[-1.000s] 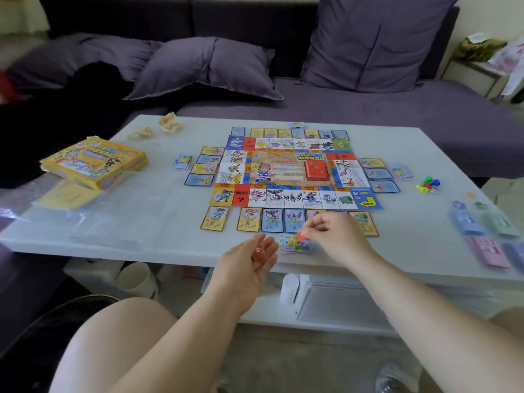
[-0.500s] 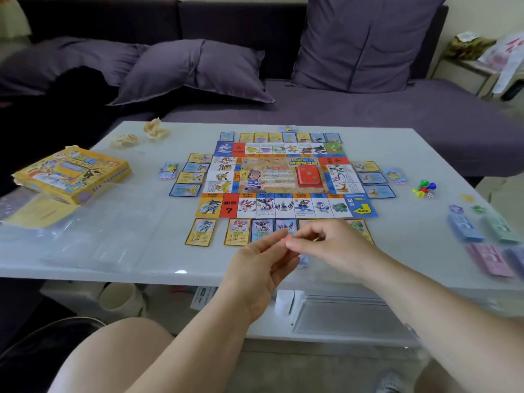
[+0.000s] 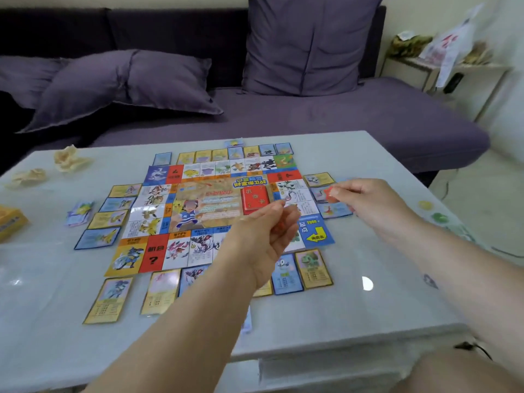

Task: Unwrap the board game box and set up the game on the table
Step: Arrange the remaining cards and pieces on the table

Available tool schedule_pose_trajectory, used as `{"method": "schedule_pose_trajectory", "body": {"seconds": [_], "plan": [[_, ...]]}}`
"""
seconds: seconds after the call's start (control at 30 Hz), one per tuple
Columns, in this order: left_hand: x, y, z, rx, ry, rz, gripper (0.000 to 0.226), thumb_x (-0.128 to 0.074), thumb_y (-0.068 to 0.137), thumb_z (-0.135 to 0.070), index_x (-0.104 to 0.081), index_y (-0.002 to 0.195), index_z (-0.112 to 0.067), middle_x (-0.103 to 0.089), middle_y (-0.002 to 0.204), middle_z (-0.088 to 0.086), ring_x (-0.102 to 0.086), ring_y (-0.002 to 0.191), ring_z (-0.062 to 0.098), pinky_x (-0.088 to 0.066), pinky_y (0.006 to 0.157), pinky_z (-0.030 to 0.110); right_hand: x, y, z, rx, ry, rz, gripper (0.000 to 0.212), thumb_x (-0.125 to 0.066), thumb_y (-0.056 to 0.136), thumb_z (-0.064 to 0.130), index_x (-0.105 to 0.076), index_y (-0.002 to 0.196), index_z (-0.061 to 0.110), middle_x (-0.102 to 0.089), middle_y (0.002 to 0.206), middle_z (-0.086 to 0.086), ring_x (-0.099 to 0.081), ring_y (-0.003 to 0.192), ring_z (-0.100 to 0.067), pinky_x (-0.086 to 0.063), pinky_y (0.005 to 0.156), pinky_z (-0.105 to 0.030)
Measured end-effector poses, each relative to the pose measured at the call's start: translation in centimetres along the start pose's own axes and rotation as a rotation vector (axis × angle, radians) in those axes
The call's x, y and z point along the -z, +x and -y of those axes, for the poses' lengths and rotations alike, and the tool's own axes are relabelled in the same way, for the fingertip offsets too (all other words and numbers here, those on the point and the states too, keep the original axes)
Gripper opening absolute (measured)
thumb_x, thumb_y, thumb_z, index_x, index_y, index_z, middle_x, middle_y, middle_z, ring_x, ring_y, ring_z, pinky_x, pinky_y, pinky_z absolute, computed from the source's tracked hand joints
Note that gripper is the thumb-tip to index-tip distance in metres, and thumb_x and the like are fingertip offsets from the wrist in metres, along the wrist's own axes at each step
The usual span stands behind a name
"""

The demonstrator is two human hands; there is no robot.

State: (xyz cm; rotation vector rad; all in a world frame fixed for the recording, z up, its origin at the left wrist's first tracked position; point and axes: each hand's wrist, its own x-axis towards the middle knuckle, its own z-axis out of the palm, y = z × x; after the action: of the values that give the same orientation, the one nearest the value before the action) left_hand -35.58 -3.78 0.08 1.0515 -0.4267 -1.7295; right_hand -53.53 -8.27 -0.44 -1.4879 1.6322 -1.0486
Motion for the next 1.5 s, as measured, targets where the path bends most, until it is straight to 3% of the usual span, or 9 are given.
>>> {"method": "schedule_pose_trajectory", "body": {"seconds": [0.13, 0.33, 0.47, 0.57, 0.73, 0.87, 1.13, 1.33, 1.5], "plan": [[-2.4, 3.1, -0.6, 0.052, -0.051, 0.005, 0.018, -0.05, 0.096, -0.008, -0.06, 0.107, 0.002, -0.069, 0.095, 0.014, -0.068, 0.08, 0.02, -0.057, 0.074, 0.031, 3.5, 5.6, -2.6, 0.027, -0.22, -0.11, 0.012, -0.064, 0.086, 0.007, -0.073, 0.093, 0.005, -0.07, 0.092, -0.006, -0.058, 0.062, 0.007, -0.037, 0.054, -0.004], [-4.6, 6.9, -0.7, 0.068, 0.031, 0.07, 0.026, -0.04, 0.097, 0.002, -0.056, 0.117, 0.001, -0.068, 0.096, 0.011, -0.067, 0.082, 0.017, -0.056, 0.069, 0.026, 4.5, 11.3, -6.3, -0.051, -0.533, -0.095, 0.023, -0.064, 0.081, 0.022, -0.064, 0.062, 0.033, -0.072, 0.09, 0.007, -0.065, 0.095, -0.02, -0.049, 0.088, -0.038], [-4.3, 9.1, -1.1, 0.046, 0.102, 0.061, 0.02, -0.046, 0.095, 0.001, -0.062, 0.106, -0.003, -0.072, 0.089, 0.009, -0.069, 0.075, 0.014, -0.058, 0.063, 0.024, 4.1, 12.4, -6.7, -0.012, -0.677, -0.162, 0.015, -0.056, 0.089, 0.03, -0.071, 0.087, 0.031, -0.069, 0.107, 0.009, -0.059, 0.107, -0.022, -0.046, 0.092, -0.036], [-3.7, 10.4, -1.9, 0.011, 0.159, 0.037, 0.017, -0.049, 0.093, 0.001, -0.065, 0.094, -0.004, -0.072, 0.083, 0.01, -0.07, 0.068, 0.014, -0.059, 0.06, 0.024, 2.8, 12.2, -3.4, 0.096, -0.384, -0.053, 0.023, -0.057, 0.091, 0.029, -0.072, 0.087, 0.011, -0.072, 0.093, 0.005, -0.063, 0.089, -0.019, -0.048, 0.078, -0.032], [-2.2, 12.0, -3.9, -0.06, 0.228, 0.005, 0.016, -0.051, 0.092, 0.002, -0.063, 0.101, -0.001, -0.07, 0.081, 0.013, -0.067, 0.065, 0.014, -0.059, 0.062, 0.023, -1.9, 10.7, 2.8, 0.052, -0.201, 0.398, 0.027, -0.067, 0.079, 0.048, -0.073, 0.09, 0.024, -0.063, 0.064, 0.019, -0.055, 0.065, -0.001, -0.039, 0.064, -0.02], [0.2, 13.2, -6.9, -0.102, 0.26, -0.01, 0.014, -0.054, 0.091, 0.002, -0.063, 0.1, -0.002, -0.071, 0.085, 0.014, -0.068, 0.067, 0.014, -0.058, 0.06, 0.023, -6.2, 12.9, 4.3, 0.102, -0.184, 0.409, 0.013, -0.075, 0.078, 0.033, -0.074, 0.083, 0.022, -0.071, 0.083, 0.012, -0.064, 0.087, -0.009, -0.05, 0.08, -0.024], [5.9, 16.5, -13.5, -0.219, 0.171, -0.069, 0.01, -0.053, 0.093, -0.004, -0.061, 0.096, 0.001, -0.069, 0.073, 0.008, -0.066, 0.058, 0.009, -0.057, 0.055, 0.019, -14.1, 20.9, 6.3, 0.061, -0.089, 0.229, 0.01, -0.073, 0.082, 0.023, -0.069, 0.073, 0.021, -0.064, 0.067, 0.01, -0.049, 0.057, -0.001, -0.036, 0.045, -0.012], [9.3, 18.9, -17.2, -0.208, 0.064, -0.106, 0.017, -0.048, 0.097, -0.009, -0.06, 0.092, 0.002, -0.067, 0.074, 0.01, -0.067, 0.054, 0.011, -0.057, 0.053, 0.022, -18.8, 28.3, 5.6, 0.077, -0.192, 0.077, 0.01, -0.072, 0.083, 0.018, -0.073, 0.088, 0.01, -0.066, 0.09, 0.002, -0.057, 0.08, -0.007, -0.041, 0.062, -0.015], [10.2, 20.0, -18.3, -0.198, 0.079, -0.089, 0.026, -0.034, 0.096, 0.005, -0.057, 0.107, 0.003, -0.066, 0.093, 0.014, -0.067, 0.079, 0.018, -0.058, 0.064, 0.025, -20.8, 31.7, 4.8, 0.031, -0.401, 0.035, 0.023, -0.067, 0.086, 0.026, -0.073, 0.1, 0.009, -0.067, 0.113, -0.004, -0.058, 0.11, -0.024, -0.046, 0.094, -0.031]]}}
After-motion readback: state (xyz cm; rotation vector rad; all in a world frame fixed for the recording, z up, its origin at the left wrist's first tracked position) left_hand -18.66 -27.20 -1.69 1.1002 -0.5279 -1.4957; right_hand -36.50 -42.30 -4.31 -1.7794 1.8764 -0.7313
